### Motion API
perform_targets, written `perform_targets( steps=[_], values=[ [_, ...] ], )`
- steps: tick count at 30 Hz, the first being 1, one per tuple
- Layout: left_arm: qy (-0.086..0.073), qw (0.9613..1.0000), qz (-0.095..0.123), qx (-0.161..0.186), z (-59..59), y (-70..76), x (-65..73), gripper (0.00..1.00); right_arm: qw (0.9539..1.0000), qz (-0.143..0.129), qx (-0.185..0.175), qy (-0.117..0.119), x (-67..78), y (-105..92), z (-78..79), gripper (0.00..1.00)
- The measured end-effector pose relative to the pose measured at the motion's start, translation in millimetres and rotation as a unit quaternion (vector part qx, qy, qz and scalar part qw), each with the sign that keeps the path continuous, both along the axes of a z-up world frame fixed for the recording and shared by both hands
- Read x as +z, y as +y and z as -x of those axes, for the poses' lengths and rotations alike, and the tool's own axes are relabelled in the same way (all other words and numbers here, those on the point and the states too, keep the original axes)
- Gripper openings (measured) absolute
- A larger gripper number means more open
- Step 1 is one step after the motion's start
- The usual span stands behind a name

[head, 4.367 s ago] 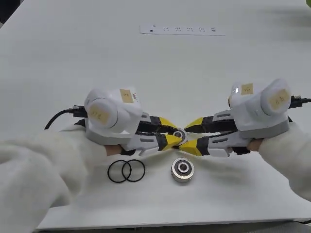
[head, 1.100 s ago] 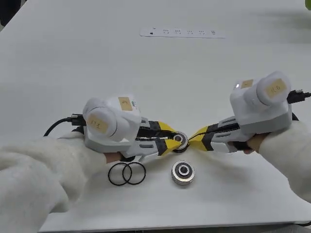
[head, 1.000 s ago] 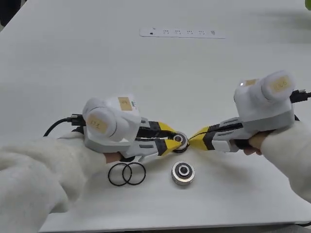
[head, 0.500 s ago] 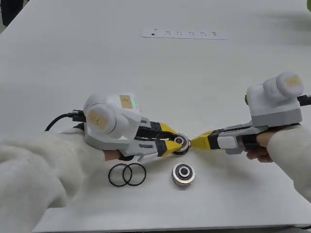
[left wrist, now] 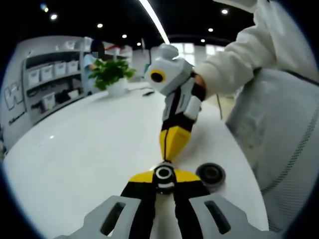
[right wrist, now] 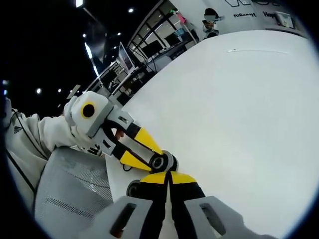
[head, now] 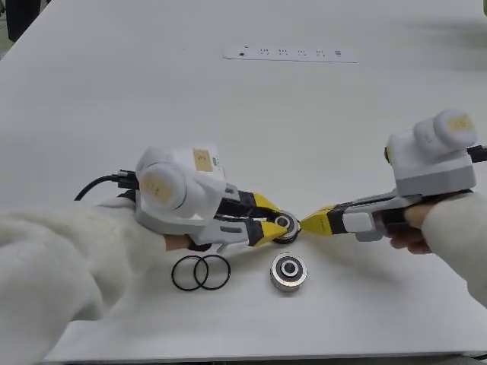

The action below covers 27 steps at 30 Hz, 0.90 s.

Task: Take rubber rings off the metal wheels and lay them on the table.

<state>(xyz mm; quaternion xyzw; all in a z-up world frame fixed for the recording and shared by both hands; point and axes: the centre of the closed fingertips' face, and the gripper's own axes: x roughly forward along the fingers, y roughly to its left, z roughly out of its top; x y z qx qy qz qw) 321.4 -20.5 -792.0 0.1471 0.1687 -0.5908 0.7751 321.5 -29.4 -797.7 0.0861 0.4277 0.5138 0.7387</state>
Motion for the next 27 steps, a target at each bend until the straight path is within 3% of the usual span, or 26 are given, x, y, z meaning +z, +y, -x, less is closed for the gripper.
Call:
perform_targets(
  steps=[9,18,27],
  values=[
    [-0.001,1.0000,0.001,-0.006,2.8,-1.8,0.0,0.13,0.9999,0.004,0.006,0.009,0.7,-1.1,3.2,0.00],
    [-0.001,1.0000,0.006,0.000,2.3,-1.7,0.0,0.13,0.9997,-0.015,-0.013,0.016,2.9,1.2,2.4,0.00],
    [0.001,0.9999,0.015,0.008,2.0,-1.7,-0.2,0.13,0.9996,-0.017,-0.017,0.016,3.3,1.9,2.2,0.00]
  ],
)
